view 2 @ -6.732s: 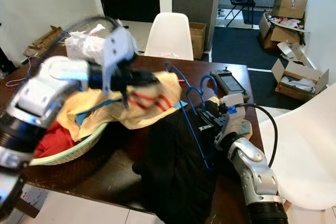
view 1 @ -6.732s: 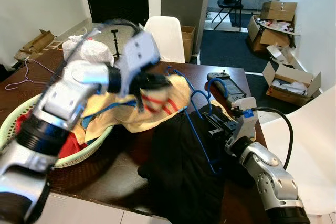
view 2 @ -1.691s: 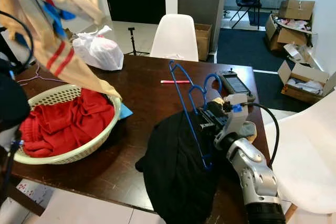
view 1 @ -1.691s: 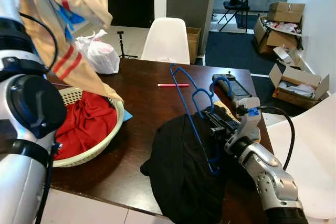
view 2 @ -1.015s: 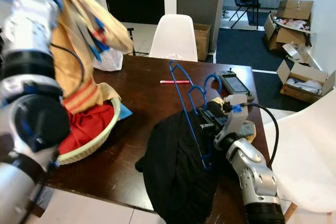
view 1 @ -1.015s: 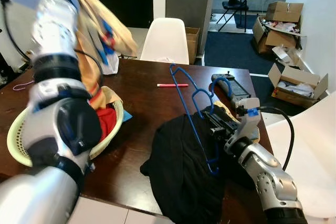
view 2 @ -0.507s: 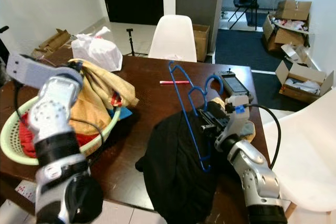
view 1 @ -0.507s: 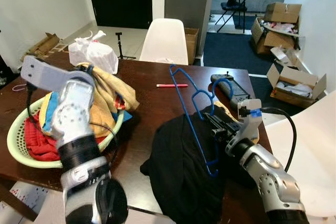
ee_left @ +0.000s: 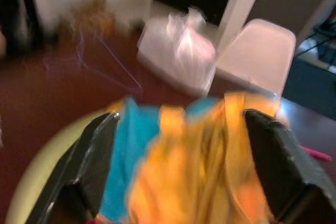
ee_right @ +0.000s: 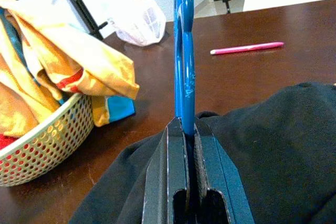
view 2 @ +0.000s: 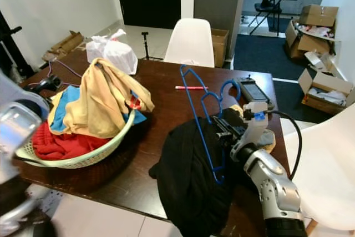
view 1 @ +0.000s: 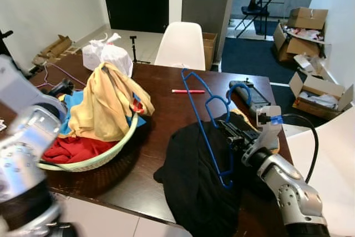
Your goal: Hang hanger
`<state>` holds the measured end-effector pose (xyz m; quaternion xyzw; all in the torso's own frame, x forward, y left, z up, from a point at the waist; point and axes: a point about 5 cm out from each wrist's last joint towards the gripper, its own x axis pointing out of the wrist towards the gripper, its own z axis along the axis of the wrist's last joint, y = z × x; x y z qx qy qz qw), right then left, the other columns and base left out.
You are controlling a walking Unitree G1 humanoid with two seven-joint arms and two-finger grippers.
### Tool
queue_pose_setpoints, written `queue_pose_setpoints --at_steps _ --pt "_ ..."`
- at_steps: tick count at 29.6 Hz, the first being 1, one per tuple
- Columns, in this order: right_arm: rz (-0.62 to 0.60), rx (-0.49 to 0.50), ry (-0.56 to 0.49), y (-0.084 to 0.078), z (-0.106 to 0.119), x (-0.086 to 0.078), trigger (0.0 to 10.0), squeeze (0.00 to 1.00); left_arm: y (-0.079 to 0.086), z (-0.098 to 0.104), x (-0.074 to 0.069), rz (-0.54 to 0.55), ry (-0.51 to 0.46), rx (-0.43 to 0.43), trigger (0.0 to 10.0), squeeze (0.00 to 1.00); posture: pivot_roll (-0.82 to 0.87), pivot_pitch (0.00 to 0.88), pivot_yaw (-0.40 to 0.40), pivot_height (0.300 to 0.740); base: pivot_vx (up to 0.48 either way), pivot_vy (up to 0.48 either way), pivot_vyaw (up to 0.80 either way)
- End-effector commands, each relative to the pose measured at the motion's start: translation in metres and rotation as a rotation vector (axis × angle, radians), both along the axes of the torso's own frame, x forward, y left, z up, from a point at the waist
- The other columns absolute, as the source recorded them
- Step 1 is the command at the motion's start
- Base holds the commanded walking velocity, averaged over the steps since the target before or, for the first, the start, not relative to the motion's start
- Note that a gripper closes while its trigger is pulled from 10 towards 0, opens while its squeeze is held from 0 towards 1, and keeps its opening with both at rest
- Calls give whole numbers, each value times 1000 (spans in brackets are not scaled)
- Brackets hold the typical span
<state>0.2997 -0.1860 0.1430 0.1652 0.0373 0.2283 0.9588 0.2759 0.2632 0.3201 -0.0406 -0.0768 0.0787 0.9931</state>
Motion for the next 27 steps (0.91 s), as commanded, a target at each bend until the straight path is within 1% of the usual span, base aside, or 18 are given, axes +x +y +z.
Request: queue_pose_setpoints --at_steps 1,2,3,4,6,7,9,11,12,13,14,16,18,21,24,25,26,27 --pt "5 6 -2 1 2 2 10000 0 -21 3 1 -179 -7 377 10000 0 72 36 13 740 0 0 0" --pt "3 4 -2 1 2 2 10000 0 -23 1 0 -200 11 513 10000 0 72 36 13 740 0 0 0" --pt "1 2 -3 1 2 2 10000 0 -17 -5 2 -192 46 721 10000 0 65 32 15 740 0 0 0" --pt "1 2 -3 1 2 2 10000 0 -17 -5 2 -192 46 721 10000 0 65 32 15 740 0 0 0" --pt "-2 -2 -3 2 2 2 10000 0 -5 -18 7 -156 124 1018 10000 0 61 34 14 740 0 0 0" --pt "-2 -2 -3 2 2 2 10000 0 -5 -18 7 -156 124 1018 10000 0 61 34 14 740 0 0 0" --pt "-4 -3 -3 2 3 3 10000 0 3 -23 13 -158 142 1217 10000 0 57 33 13 740 0 0 0" --pt "-6 -9 -2 2 3 3 10000 0 3 -25 22 -160 109 1440 10000 0 52 31 11 740 0 0 0" --pt "-6 -11 -1 2 3 3 10000 0 3 -27 25 -167 102 1517 10000 0 52 31 11 740 0 0 0" --pt "-6 -11 -1 2 3 3 10000 0 3 -27 25 -167 102 1517 10000 0 52 31 11 740 0 0 0" --pt "-6 -12 -1 2 3 3 10000 0 2 -27 26 -180 106 1561 10000 0 52 31 11 740 0 0 0" --pt "-6 -17 -1 2 3 3 10000 0 -1 -28 35 -199 76 1762 10000 0 42 27 11 740 0 0 0" --pt "-5 -19 0 3 3 4 10000 0 -2 -28 37 -238 78 1863 10000 0 42 27 11 740 0 0 0" --pt "-6 -23 1 3 2 3 10000 0 -13 -32 54 -310 -22 2052 10000 0 26 23 13 740 0 0 0" --pt "-8 -28 2 2 2 3 10000 0 -20 -39 60 -426 -48 2065 10000 0 23 22 13 740 0 0 0" --pt "-9 -33 5 0 1 2 10000 0 -24 -50 62 -598 -2 2074 10000 0 12 22 15 740 0 0 0" --pt "-9 -33 5 0 1 2 10000 0 -24 -50 62 -598 -2 2074 10000 0 12 22 15 740 0 0 0" --pt "-10 -34 6 0 1 1 10000 0 -24 -55 62 -671 37 2090 10000 0 12 22 15 740 0 0 0"
